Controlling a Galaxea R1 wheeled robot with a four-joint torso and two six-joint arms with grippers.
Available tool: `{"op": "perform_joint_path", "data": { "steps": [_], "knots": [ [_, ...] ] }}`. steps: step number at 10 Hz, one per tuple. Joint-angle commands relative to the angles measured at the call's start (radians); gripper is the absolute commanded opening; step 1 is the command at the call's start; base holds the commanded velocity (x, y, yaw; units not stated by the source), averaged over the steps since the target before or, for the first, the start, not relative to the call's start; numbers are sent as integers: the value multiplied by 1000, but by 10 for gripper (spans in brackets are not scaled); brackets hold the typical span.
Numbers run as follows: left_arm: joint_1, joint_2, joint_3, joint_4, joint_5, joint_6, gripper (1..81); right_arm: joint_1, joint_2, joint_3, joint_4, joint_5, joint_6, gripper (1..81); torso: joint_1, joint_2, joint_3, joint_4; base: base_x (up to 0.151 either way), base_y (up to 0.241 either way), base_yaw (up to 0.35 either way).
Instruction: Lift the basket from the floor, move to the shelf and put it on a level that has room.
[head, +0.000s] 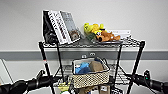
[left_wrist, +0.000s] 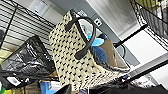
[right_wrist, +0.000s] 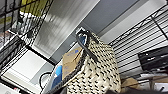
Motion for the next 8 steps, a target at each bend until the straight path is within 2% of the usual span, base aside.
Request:
{"op": "perform_joint_path", "data": {
  "steps": [1,5,8],
  "knots": [
    [21,-120,114,108,-119,3,811,10,-114,104,-10,60,-4,811,0,0,0,0,0,0,0],
    [250,-137,100,196,-247,4,811,-170,-143,113,-11,80,-10,811,-2,-1,2,0,0,0,0],
    [449,-91,4,261,-363,6,811,-299,-137,89,-73,80,-10,811,-2,-2,2,0,0,0,0]
  ]
}}
